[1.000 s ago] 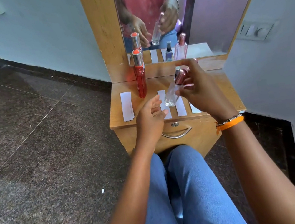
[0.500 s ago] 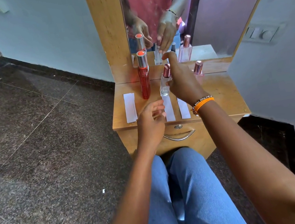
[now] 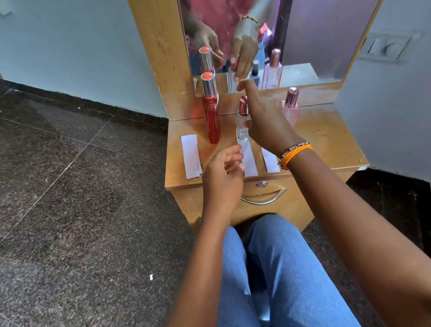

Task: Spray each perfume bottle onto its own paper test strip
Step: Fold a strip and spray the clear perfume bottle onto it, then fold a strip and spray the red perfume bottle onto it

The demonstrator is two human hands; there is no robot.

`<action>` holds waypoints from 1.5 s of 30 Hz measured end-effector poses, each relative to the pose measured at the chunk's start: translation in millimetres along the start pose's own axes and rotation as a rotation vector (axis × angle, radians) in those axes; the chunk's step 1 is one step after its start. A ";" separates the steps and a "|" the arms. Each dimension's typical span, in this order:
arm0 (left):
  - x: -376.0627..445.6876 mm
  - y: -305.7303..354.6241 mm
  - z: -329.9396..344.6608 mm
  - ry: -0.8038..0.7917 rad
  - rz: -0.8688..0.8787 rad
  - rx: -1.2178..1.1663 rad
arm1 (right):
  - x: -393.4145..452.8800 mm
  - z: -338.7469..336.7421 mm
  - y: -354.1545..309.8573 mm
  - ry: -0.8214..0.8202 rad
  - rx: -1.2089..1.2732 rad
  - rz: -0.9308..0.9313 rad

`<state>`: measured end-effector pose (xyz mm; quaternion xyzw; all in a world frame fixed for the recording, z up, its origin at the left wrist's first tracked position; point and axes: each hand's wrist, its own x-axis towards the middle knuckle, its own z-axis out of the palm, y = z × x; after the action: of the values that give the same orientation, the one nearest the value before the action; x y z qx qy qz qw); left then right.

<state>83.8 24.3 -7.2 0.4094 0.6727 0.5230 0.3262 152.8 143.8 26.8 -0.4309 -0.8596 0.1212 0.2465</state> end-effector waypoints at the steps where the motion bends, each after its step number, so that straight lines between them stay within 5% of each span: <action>1: -0.1 0.3 -0.1 -0.002 0.001 0.002 | -0.1 0.6 -0.4 0.003 -0.001 0.001; 10: -1.9 3.2 1.2 -0.012 -0.022 0.004 | -10.0 -12.3 -12.2 0.010 -0.087 -0.021; 19: -0.3 1.7 -7.8 0.056 -0.009 0.045 | -29.9 -27.0 -32.1 0.218 -0.038 -0.094; 27: 9.1 -18.0 -42.8 0.365 -0.052 0.396 | -44.2 44.4 -41.2 -0.167 0.123 -0.100; 33: 5.0 -27.6 -50.3 0.254 -0.114 0.702 | -35.8 70.4 -60.6 -0.077 0.234 0.085; 45: 6.7 -31.6 -53.6 0.226 -0.110 0.588 | -23.3 73.3 -65.4 -0.032 0.531 0.507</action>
<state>27.7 3.2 -25.1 0.3884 0.8482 0.3297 0.1448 81.4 86.2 -15.3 -0.5493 -0.6678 0.4039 0.2985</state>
